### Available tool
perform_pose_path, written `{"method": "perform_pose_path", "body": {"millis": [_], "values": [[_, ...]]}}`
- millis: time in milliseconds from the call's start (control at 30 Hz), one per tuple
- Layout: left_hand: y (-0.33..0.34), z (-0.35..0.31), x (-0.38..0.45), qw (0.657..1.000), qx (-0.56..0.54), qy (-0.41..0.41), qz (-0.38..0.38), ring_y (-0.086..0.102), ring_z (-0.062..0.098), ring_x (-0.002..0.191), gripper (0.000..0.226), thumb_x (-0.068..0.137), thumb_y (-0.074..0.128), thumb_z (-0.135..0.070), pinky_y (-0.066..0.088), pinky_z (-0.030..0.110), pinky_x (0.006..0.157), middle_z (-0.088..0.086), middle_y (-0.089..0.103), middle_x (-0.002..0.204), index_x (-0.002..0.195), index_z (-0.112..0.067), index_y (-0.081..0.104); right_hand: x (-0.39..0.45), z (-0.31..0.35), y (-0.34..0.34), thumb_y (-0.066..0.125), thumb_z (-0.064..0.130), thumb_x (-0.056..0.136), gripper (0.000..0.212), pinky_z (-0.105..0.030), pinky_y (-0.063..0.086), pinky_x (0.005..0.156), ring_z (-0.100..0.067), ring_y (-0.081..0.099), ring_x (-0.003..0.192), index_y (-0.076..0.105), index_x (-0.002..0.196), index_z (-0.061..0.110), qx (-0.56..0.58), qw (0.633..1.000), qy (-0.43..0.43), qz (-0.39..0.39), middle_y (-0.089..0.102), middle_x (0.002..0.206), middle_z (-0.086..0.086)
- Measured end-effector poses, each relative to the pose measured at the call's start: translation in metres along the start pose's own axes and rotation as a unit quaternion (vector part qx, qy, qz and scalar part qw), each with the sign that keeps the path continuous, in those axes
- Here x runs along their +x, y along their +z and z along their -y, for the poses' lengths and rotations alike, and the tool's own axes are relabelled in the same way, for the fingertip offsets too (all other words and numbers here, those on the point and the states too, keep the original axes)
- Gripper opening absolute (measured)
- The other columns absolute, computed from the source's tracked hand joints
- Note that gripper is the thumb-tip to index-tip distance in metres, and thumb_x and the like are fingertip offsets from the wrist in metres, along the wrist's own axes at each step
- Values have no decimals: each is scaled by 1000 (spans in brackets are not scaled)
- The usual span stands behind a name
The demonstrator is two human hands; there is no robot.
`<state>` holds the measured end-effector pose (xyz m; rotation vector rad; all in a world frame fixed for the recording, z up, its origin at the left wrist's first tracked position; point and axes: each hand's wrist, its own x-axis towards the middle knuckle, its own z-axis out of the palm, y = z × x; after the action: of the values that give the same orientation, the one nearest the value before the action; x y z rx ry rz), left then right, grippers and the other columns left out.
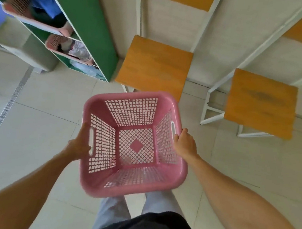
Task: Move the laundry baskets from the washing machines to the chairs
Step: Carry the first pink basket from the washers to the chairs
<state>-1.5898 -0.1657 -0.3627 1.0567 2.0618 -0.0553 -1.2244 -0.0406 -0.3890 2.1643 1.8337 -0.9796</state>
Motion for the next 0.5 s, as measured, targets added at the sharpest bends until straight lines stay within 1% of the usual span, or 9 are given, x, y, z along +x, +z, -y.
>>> {"method": "perform_pose_path", "body": {"millis": [33, 67, 133, 200, 267, 333, 400, 433, 500], "values": [[-5, 0, 12, 1000, 16, 11, 9, 65, 41, 87, 106, 80, 59, 1, 55, 44, 79, 23, 57, 130, 150, -43, -6, 2, 4, 5, 42, 28, 102, 31, -20, 32, 42, -17, 56, 65, 45, 123, 5, 3, 1000, 14, -1, 63, 102, -9], [-9, 0, 24, 999, 29, 22, 17, 64, 41, 91, 106, 81, 60, 2, 53, 43, 80, 22, 53, 136, 152, -38, -7, 4, 8, 9, 43, 28, 103, 31, -20, 33, 41, -17, 57, 65, 44, 123, 5, 5, 1000, 26, -2, 63, 101, -9], [-18, 4, 52, 998, 34, 45, 34, 63, 40, 97, 107, 81, 61, 3, 49, 39, 81, 20, 46, 145, 153, -35, -8, 9, 15, 18, 43, 27, 102, 32, -21, 34, 41, -18, 58, 63, 44, 124, 4, 14, 999, 50, -5, 64, 102, -10], [-25, 11, 82, 996, 12, 71, 58, 64, 40, 97, 108, 81, 64, 2, 51, 42, 81, 21, 48, 143, 153, -37, -8, 18, 19, 29, 43, 26, 102, 32, -21, 34, 40, -15, 56, 58, 44, 125, 3, 24, 997, 74, -16, 64, 101, -11], [-28, 18, 108, 991, 4, 104, 88, 66, 34, 88, 107, 84, 64, 1, 54, 44, 75, 17, 51, 140, 153, -36, -7, 27, 20, 44, 44, 25, 102, 32, -21, 34, 40, -12, 53, 54, 44, 123, 2, 32, 994, 102, -22, 64, 99, -12], [-26, 22, 134, 988, 18, 123, 96, 68, 30, 80, 99, 88, 60, -1, 56, 39, 68, 8, 57, 129, 153, -38, -7, 38, 19, 61, 45, 25, 101, 31, -21, 33, 40, -12, 53, 54, 44, 122, 2, 33, 992, 118, -21, 62, 95, -10], [-24, 25, 160, 986, 17, 134, 100, 69, 28, 77, 93, 91, 55, -1, 56, 31, 61, 7, 59, 124, 154, -36, -4, 51, 18, 78, 48, 24, 99, 30, -22, 35, 42, -20, 58, 60, 45, 120, 2, 44, 989, 138, -14, 60, 92, -9], [-22, 28, 175, 984, 14, 140, 105, 69, 28, 76, 92, 91, 55, -1, 57, 32, 61, 10, 60, 124, 154, -33, -3, 58, 16, 87, 50, 23, 97, 30, -23, 38, 43, -23, 60, 64, 46, 118, 3, 54, 987, 151, -10, 61, 91, -8], [-15, 31, 199, 982, 28, 157, 99, 70, 35, 73, 92, 90, 59, -7, 60, 45, 64, 19, 63, 120, 155, -22, -5, 74, 11, 106, 55, 22, 93, 29, -28, 48, 49, -26, 64, 69, 49, 115, 4, 80, 982, 174, 7, 63, 91, -7]]}}
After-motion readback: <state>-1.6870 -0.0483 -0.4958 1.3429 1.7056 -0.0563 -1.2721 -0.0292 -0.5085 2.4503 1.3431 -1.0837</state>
